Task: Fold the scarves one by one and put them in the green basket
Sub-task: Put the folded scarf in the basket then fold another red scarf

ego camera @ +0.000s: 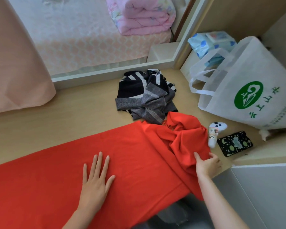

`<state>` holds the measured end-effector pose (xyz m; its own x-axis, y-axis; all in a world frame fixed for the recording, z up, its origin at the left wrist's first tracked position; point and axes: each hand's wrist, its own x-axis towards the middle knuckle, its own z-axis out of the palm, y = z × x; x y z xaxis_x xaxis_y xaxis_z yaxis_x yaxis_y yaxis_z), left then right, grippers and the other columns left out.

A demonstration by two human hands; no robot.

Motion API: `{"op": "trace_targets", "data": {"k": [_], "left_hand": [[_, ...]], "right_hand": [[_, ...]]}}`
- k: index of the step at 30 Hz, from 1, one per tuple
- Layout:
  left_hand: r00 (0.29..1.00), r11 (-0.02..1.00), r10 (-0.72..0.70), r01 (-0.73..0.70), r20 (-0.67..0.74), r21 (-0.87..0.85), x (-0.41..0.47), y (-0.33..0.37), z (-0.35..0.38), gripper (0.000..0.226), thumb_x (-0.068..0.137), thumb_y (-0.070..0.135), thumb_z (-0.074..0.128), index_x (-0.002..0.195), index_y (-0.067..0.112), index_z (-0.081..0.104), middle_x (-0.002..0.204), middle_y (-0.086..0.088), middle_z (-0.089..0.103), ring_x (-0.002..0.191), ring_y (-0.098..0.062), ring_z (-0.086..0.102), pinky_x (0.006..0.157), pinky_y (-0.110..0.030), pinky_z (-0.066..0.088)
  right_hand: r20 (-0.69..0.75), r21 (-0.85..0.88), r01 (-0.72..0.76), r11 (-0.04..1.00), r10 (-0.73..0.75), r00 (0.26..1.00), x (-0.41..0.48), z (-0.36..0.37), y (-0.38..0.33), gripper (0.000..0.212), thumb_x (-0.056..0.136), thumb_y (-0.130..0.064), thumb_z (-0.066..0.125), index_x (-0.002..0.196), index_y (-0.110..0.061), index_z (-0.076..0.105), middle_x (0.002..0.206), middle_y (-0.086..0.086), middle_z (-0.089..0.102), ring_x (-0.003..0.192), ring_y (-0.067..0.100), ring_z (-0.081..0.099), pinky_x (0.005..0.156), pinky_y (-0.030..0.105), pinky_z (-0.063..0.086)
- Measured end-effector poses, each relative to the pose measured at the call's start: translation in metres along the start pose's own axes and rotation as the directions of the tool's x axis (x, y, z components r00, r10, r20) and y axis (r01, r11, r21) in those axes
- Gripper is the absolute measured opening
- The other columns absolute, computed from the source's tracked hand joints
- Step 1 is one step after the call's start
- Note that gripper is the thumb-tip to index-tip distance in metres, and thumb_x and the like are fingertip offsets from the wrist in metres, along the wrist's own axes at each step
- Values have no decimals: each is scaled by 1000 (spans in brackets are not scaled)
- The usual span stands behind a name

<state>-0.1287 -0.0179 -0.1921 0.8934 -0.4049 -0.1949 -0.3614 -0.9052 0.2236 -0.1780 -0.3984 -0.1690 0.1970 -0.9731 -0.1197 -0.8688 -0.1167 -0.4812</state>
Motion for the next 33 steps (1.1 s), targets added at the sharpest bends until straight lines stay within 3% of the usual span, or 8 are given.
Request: {"op": "trace_targets", "data": {"k": [6,13,15,17,20,23,26,33], "left_hand": [[1000,1000,-9,9,0,-13,0,3,-2,69,98,56,11,151,15,26,161,-8,15,148,-23,11,117,-51,9],[987,901,-143,101,-70,-421,6,19,-23,61,100,56,23,148,20,34,157,0,25,146,-4,5,119,-28,-3],[970,647,-242,168,8,-744,8,35,-47,45,100,41,37,142,25,41,145,5,44,136,-4,32,114,-25,20],[932,217,-281,293,228,-931,13,52,-70,31,101,33,38,129,29,51,126,7,60,120,-10,54,101,-30,40],[834,-201,-203,477,513,-856,22,61,-82,29,99,42,40,116,27,58,109,4,68,102,-14,63,85,-33,48],[852,-11,-244,476,464,-879,21,58,-73,20,92,32,61,103,17,67,96,2,70,89,-12,62,77,-24,46],[883,193,-347,396,315,-898,15,49,-58,8,86,11,69,94,13,68,86,2,71,85,-12,64,74,-19,46],[891,381,-437,309,125,-872,1,35,-56,23,96,15,55,74,16,63,64,5,59,59,2,49,61,-21,37]], "right_hand": [[-9,80,8,997,-7,1000,16,1,13,32,83,-27,70,106,-5,65,112,23,59,109,43,47,99,47,35],[66,518,362,775,-458,887,-59,-57,-50,13,92,-24,62,101,-17,57,101,3,62,99,20,56,91,31,42],[157,546,457,702,-622,767,-102,-60,-63,8,89,-27,59,96,-25,55,102,-8,62,100,8,57,90,19,41],[273,576,508,641,-736,619,-147,-49,-61,6,89,-27,60,92,-25,55,116,-10,63,111,4,56,96,18,39],[394,584,607,539,-842,369,-205,-23,-43,9,88,-26,59,97,-25,58,135,-9,56,125,1,48,105,17,34],[493,567,672,477,-850,187,-240,-5,-18,20,86,-24,57,106,-23,62,137,-12,52,129,-3,43,107,21,33],[511,548,682,484,-839,185,-246,-5,-7,22,87,-26,55,107,-26,65,128,-15,58,121,-6,49,101,23,39],[310,541,518,663,-729,610,-191,-25,-44,34,88,1,57,109,-26,61,109,-10,63,98,2,60,88,16,45]]}}
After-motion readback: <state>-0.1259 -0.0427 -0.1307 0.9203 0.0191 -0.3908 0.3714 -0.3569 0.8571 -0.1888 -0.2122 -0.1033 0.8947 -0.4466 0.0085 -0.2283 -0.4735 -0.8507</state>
